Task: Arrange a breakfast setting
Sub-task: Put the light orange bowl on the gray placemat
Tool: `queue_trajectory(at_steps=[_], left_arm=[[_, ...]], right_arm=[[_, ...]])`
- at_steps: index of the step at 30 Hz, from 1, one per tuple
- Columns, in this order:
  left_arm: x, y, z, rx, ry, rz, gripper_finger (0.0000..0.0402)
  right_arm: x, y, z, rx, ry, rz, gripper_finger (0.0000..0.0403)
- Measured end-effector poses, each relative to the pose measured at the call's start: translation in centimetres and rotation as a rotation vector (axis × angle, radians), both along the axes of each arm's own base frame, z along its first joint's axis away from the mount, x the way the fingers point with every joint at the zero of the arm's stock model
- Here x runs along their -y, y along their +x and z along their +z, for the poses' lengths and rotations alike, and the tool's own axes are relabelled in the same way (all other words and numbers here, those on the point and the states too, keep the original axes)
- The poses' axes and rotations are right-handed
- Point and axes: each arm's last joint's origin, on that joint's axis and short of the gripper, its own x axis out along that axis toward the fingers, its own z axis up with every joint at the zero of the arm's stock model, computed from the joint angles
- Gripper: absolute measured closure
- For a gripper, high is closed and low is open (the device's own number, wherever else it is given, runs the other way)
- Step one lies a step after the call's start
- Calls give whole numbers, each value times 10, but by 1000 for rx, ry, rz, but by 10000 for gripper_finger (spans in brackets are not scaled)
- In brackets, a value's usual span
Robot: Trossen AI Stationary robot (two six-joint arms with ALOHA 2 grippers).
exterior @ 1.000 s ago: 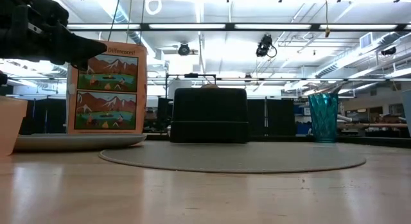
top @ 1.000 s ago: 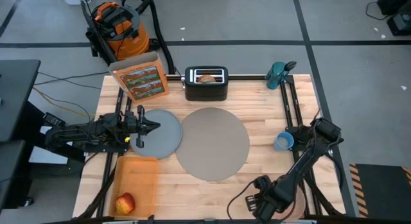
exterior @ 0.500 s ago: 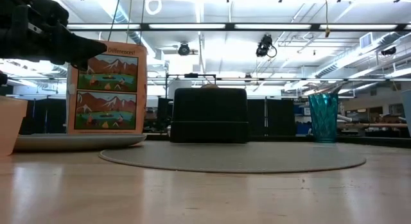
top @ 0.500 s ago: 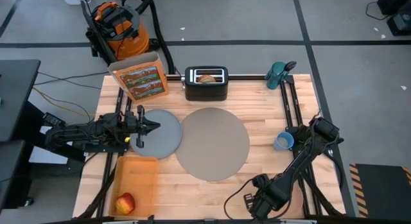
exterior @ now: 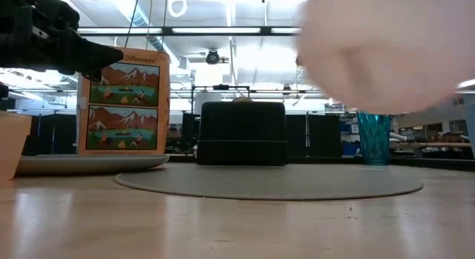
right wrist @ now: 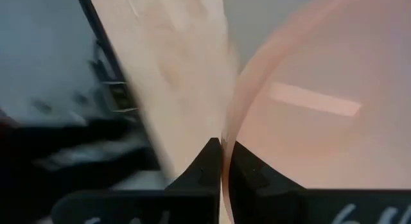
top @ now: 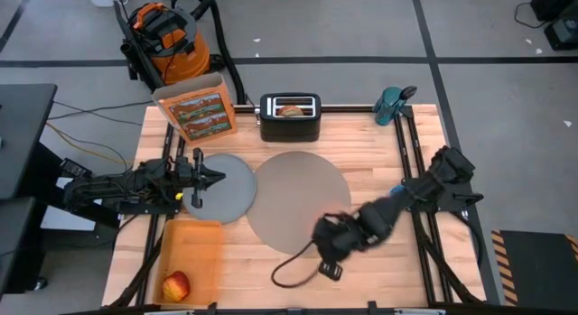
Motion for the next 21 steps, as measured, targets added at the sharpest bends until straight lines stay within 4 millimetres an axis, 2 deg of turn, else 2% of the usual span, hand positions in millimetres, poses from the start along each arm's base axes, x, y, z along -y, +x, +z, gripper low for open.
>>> queue_trajectory(at_steps=[5, 10, 13, 16, 21], left_arm=[[0, 0, 0, 0, 0, 0, 370], [0, 0, 0, -1, 0, 0, 370], [0, 0, 0, 5, 0, 0, 370], [0, 0, 0, 2, 0, 0, 370], [0, 0, 0, 1, 0, 0, 370]], right_arm=[[36, 22, -9, 70, -273, 469, 389], [71, 39, -22, 43, -514, 778, 389], [91, 52, -36, -1, -561, 887, 389], [108, 62, -54, -58, -539, 933, 389], [122, 62, -78, -223, -492, 968, 389]])
